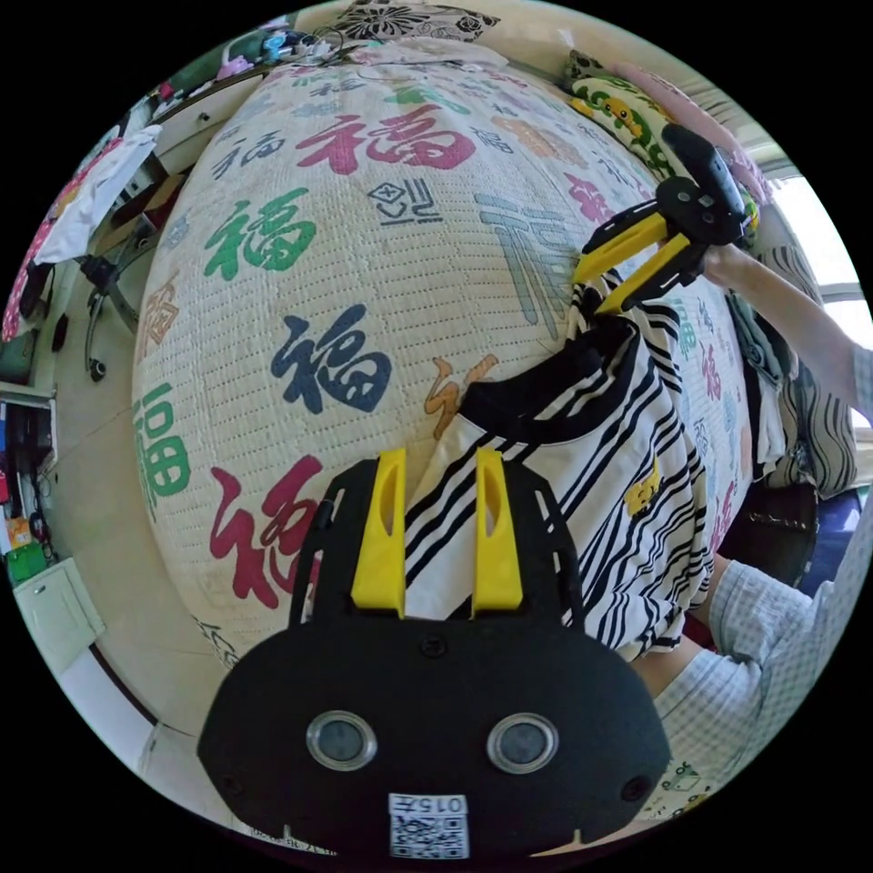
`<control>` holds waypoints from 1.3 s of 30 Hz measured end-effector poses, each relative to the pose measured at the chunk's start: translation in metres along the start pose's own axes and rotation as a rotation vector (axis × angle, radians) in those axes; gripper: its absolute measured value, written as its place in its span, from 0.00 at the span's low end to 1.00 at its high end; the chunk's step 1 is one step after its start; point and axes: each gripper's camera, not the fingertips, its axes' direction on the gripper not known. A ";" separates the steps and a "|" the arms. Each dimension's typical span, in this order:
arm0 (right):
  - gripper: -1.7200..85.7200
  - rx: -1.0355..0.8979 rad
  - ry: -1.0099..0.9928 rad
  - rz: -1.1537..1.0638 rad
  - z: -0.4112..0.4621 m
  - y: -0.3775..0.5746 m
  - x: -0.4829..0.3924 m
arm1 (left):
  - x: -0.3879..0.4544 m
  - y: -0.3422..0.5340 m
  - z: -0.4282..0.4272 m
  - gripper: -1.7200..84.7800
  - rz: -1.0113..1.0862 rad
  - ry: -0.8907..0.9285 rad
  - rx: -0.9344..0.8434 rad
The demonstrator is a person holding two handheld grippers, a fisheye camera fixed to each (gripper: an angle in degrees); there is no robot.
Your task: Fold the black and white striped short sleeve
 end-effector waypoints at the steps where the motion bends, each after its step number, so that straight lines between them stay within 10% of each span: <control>1: 0.10 -0.003 0.002 -0.010 0.001 0.003 -0.001 | 0.002 0.004 0.002 0.10 0.018 0.000 0.001; 11: 0.07 0.234 -0.104 0.109 -0.030 0.127 -0.045 | 0.060 0.074 -0.047 0.02 0.036 -0.038 0.159; 39: 0.02 0.703 0.416 0.470 -0.097 0.548 -0.494 | 0.515 0.284 -0.295 0.02 0.653 -0.084 0.748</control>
